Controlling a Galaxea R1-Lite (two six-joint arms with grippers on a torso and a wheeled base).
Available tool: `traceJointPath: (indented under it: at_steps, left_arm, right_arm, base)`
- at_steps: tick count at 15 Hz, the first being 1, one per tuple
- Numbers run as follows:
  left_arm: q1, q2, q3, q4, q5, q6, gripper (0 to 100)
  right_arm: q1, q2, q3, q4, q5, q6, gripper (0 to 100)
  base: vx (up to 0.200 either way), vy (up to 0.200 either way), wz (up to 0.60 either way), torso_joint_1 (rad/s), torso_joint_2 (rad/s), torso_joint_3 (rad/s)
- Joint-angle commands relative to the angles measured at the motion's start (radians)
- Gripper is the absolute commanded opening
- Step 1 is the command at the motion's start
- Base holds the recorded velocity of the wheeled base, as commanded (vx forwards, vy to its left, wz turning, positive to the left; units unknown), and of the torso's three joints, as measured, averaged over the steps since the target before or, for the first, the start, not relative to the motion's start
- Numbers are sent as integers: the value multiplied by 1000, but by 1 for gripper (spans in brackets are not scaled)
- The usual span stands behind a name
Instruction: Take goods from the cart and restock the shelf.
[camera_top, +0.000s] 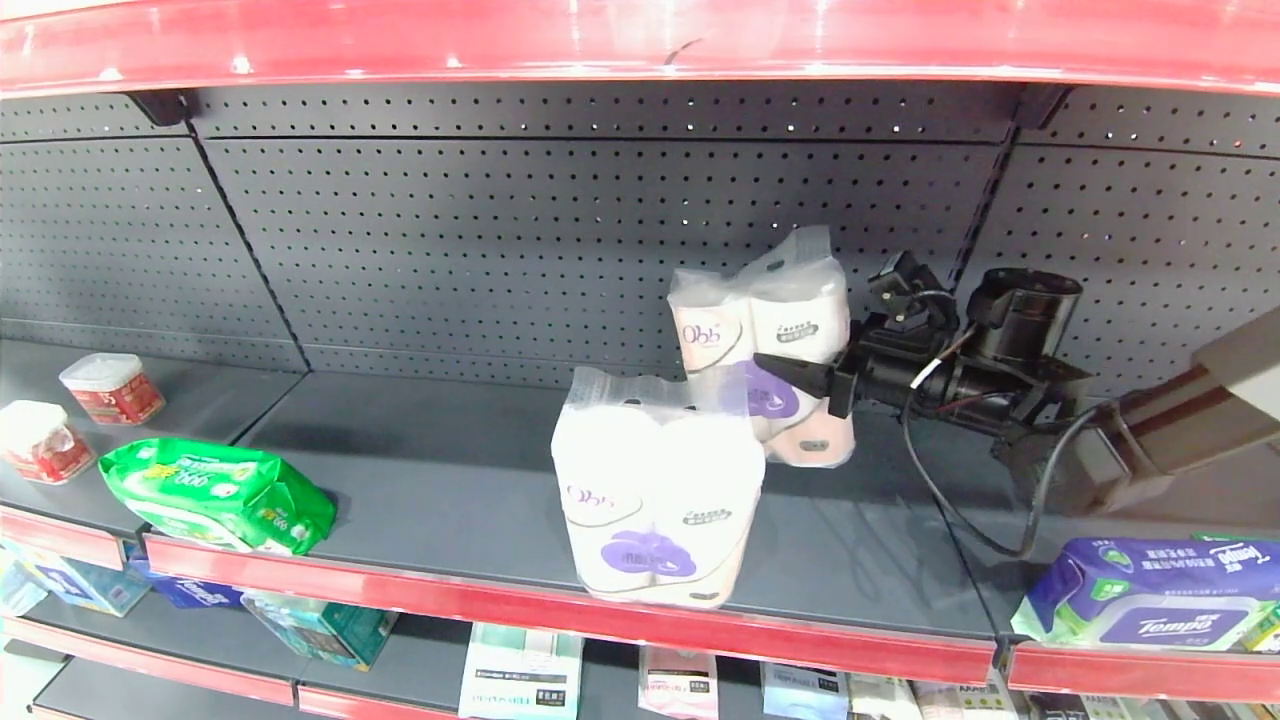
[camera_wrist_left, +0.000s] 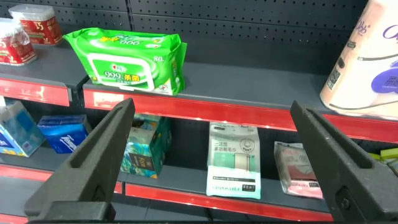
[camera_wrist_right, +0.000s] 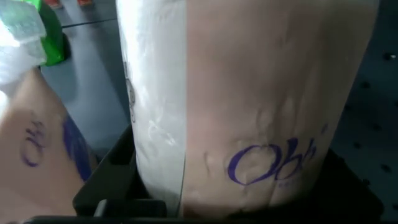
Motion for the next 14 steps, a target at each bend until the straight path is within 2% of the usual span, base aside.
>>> traceJointPath:
  at_steps: [1,6,14]
  left_arm:
    - [0,-1,0,0,1,0,100]
    - [0,-1,0,0,1,0,100]
    - [0,-1,0,0,1,0,100]
  right_arm:
    - [-2,78,-45,-6,28,-16,0]
    - [-13,154,-38,-85,97,-34,0]
    - [-87,134,32,-77,135,-42,0]
  base:
    - [0,0,0,0,0,0]
    - [0,0,0,0,0,0]
    - [0,0,0,0,0,0]
